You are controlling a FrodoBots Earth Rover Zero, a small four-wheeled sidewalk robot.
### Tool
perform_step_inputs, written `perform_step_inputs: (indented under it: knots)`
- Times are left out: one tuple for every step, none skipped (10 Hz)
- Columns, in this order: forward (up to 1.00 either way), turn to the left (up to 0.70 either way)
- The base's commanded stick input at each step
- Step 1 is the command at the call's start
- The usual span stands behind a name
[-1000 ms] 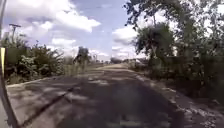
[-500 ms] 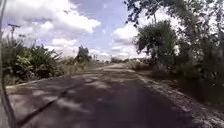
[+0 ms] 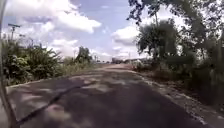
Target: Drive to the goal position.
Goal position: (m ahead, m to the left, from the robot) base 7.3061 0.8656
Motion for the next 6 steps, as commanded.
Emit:
perform_step_inputs:
  knots:
    - [0.7,0.0]
    - [0.7,0.0]
    - [0.7,0.0]
    - [0.7,0.0]
    - [0.7,0.0]
    - [0.7,0.0]
